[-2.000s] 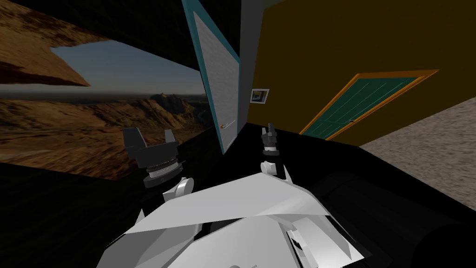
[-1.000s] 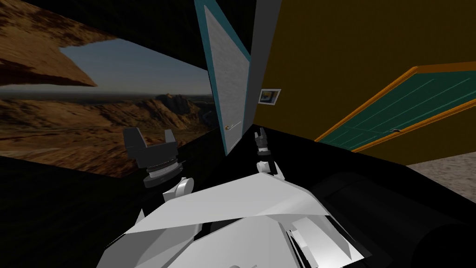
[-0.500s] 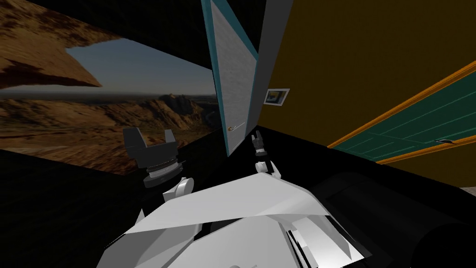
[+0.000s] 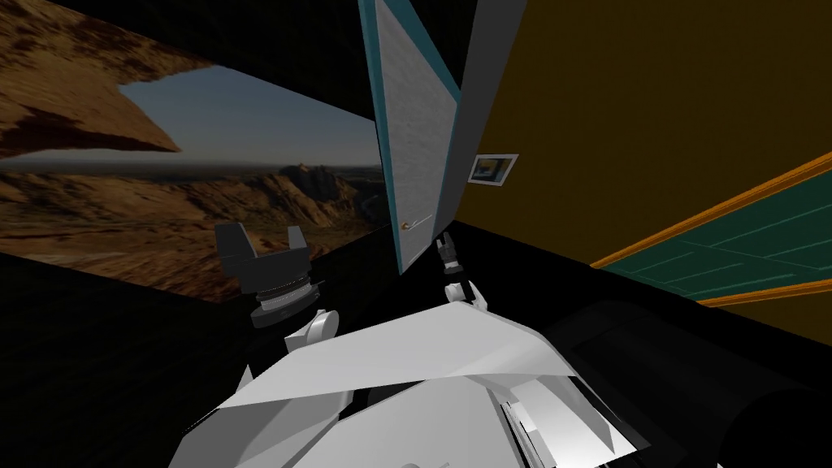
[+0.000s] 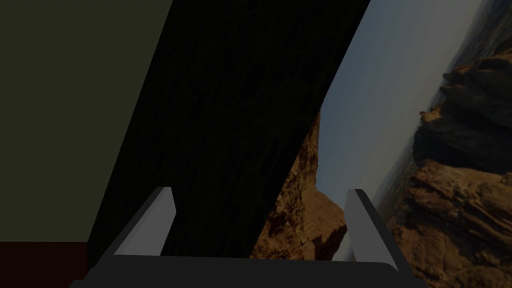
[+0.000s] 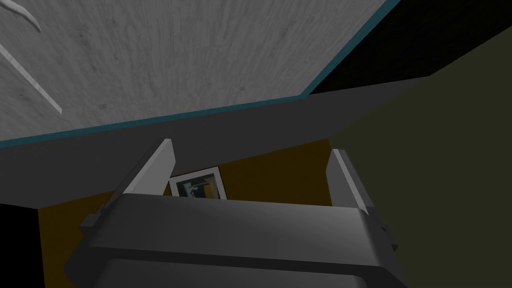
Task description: Pull the door open
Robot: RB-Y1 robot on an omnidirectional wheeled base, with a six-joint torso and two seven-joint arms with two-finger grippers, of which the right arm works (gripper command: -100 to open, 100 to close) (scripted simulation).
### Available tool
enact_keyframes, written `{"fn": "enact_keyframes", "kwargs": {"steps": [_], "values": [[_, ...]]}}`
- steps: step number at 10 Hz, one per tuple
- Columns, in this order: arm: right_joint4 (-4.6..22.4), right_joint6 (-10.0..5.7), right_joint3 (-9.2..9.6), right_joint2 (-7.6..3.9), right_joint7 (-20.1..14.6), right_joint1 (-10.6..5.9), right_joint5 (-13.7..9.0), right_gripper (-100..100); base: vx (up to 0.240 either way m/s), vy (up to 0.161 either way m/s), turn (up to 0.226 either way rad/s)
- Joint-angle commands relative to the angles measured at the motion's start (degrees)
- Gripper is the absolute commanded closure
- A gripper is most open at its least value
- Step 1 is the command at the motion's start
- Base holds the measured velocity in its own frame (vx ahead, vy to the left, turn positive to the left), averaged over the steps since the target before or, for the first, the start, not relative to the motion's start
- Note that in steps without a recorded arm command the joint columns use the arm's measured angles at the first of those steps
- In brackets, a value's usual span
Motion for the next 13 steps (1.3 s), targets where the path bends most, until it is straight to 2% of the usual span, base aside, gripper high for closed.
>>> {"fn": "enact_keyframes", "kwargs": {"steps": [1,2,3,6,7,8,9,12,13], "values": [[2.9,-0.88,0.72,-0.98,-0.6,-1.48,-0.4,-100,0.061,-0.043,0.189],[5.1,-1.41,1.22,-1.67,-1.0,-2.24,-0.7,-100,0.059,-0.060,0.195],[5.7,-1.41,1.22,-1.67,-1.0,-2.24,-0.7,-100,0.049,-0.049,0.056],[11.6,-3.02,2.76,-3.78,-2.3,-4.57,-1.5,-100,0.072,-0.065,0.176],[12.2,-3.02,2.76,-3.78,-2.3,-4.57,-1.5,-100,0.051,-0.054,0.066],[14.1,-3.56,3.27,-4.49,-2.7,-5.35,-1.8,-100,0.046,-0.043,0.122],[14.4,-3.56,3.27,-4.49,-2.7,-5.35,-1.8,-100,0.035,-0.034,0.055],[20.2,-5.19,4.82,-6.61,-3.9,-7.69,-2.6,-100,0.048,-0.055,0.184],[20.9,-5.19,4.82,-6.61,-3.9,-7.69,-2.6,-100,0.050,-0.077,0.057]]}}
